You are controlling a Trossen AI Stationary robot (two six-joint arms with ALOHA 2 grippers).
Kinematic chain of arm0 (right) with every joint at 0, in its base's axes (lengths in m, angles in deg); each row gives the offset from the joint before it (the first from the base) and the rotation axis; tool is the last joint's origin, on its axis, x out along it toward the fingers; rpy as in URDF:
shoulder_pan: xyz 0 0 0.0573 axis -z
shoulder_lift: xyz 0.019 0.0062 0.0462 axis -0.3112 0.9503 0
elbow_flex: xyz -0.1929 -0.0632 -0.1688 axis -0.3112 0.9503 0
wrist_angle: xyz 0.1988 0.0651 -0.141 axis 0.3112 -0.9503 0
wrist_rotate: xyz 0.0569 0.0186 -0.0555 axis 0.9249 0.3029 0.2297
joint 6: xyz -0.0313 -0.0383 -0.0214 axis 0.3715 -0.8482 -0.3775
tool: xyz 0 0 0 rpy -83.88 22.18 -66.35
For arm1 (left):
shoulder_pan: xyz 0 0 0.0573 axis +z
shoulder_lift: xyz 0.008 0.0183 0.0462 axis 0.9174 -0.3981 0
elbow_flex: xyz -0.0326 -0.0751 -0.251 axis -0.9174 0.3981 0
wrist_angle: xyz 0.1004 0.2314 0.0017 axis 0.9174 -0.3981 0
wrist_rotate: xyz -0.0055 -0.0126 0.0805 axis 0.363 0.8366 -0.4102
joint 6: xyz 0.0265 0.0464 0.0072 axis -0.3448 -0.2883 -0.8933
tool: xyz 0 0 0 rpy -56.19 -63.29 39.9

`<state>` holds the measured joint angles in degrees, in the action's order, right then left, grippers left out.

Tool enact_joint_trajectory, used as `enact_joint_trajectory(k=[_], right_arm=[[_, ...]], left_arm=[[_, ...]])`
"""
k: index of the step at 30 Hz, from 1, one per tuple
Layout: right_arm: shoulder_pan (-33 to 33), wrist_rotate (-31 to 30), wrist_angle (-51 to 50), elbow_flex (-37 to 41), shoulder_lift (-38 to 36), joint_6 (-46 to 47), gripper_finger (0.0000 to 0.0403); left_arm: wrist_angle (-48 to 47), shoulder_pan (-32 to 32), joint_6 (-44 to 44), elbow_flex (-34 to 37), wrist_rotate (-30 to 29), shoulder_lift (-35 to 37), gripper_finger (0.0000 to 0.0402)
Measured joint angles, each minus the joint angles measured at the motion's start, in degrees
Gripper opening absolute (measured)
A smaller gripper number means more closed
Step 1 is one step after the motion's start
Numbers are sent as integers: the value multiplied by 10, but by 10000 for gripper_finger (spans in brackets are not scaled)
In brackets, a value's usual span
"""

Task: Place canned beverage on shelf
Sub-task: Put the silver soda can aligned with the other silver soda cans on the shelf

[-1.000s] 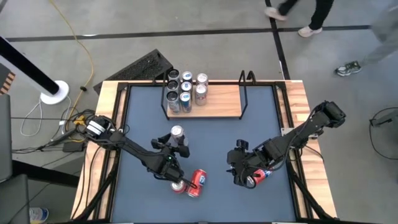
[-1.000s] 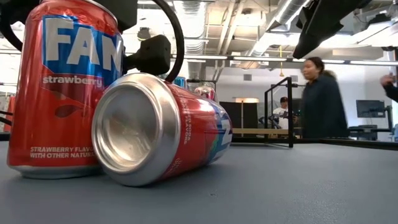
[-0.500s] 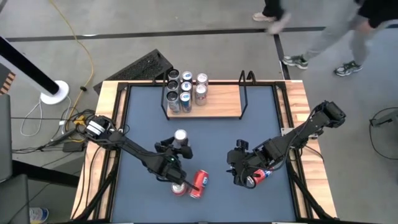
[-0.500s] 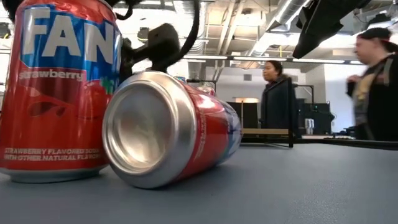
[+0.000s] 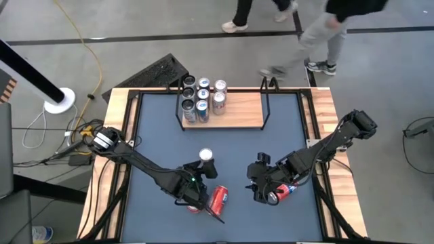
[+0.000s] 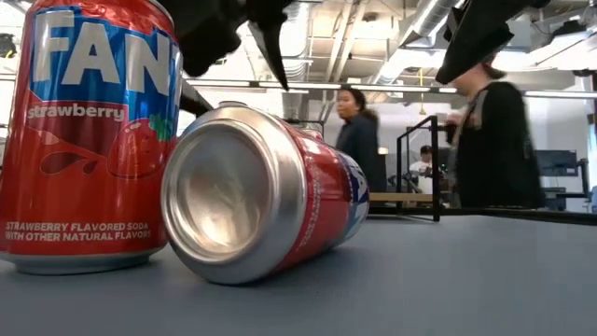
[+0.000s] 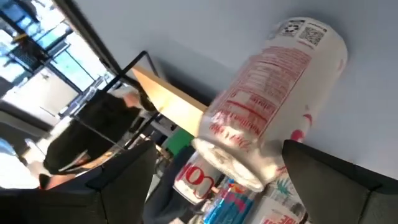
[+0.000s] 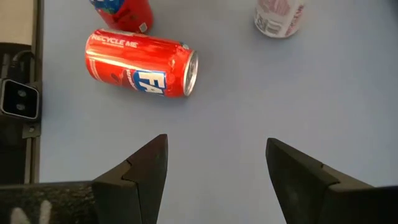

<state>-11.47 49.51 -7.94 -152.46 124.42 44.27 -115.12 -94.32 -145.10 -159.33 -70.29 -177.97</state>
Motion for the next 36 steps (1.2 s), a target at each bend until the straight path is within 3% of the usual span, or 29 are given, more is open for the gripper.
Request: enact_joint_trajectory(k=[8,14,18,23,28,36], right_arm=[[0,6,8,0,0,-5,255],[4,-25,47,0,0,-40,255],[31,-50,113,0,0,-89,255],[87,-37,205,0,1,-144,255],[107,-36,225,0,-7,-170,255],[121,-35,284,-1,14,-162,254]], left_arm=[[-77,-10,146,-62,34,0,337],[-231,-22,350,-148,94,13,337],[-314,-23,529,-198,208,61,337],[-331,-29,656,-189,236,156,337],[-269,-27,704,-105,206,257,337],[24,35,710,198,286,411,326]])
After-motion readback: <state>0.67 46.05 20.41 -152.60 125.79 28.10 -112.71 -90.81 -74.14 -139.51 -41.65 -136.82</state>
